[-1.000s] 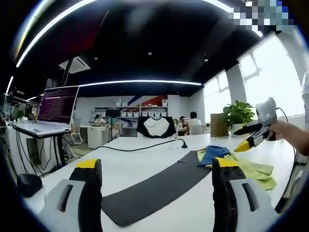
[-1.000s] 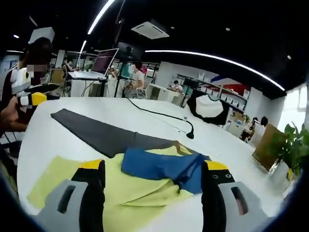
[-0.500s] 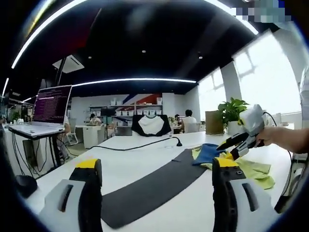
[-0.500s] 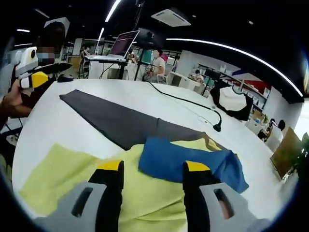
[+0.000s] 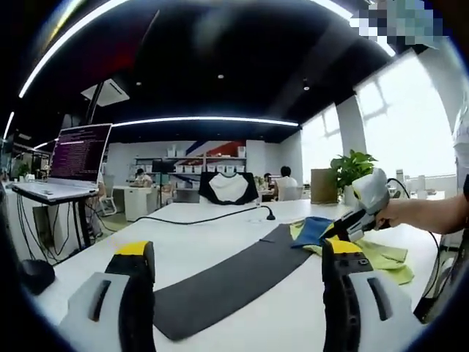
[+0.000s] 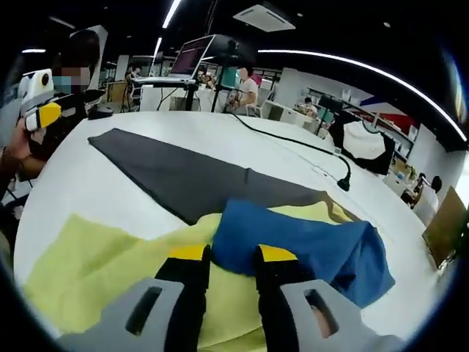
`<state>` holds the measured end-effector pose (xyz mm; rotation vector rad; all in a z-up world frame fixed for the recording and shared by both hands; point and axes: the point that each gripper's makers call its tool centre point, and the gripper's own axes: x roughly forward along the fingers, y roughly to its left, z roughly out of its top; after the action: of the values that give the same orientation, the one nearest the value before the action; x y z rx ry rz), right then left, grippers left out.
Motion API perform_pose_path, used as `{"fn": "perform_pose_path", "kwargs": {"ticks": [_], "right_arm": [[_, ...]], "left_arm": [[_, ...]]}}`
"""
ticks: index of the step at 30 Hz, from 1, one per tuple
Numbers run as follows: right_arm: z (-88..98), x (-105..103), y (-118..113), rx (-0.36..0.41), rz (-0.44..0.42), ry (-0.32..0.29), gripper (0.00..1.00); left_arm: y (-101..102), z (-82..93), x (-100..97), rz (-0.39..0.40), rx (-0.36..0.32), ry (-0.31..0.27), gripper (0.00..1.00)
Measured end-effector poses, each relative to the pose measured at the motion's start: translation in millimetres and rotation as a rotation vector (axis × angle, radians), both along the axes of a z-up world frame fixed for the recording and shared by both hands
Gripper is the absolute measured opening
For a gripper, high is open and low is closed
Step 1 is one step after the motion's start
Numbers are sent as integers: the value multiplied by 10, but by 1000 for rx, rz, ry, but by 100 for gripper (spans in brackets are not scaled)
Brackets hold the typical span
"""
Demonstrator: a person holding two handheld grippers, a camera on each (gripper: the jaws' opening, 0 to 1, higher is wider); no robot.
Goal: Fold the garment on the visible template until the final outline fits inside the template.
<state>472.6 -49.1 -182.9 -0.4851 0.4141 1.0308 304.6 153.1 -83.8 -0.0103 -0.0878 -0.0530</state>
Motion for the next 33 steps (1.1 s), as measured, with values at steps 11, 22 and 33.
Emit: {"fn": "perform_pose_path", "kwargs": {"ticks": [11,22,33], "right_arm": [[-31,7,88,40,41,12,0],[-16,-7,98,9,26,-16,0],[356,28,105,133,-52,3,0]], "left_arm": [[-74,-103,83,-40,-9,38,100],[-4,-342,141,-49,-74,127,100],[128,-382,156,-28,-53,162,99]]}}
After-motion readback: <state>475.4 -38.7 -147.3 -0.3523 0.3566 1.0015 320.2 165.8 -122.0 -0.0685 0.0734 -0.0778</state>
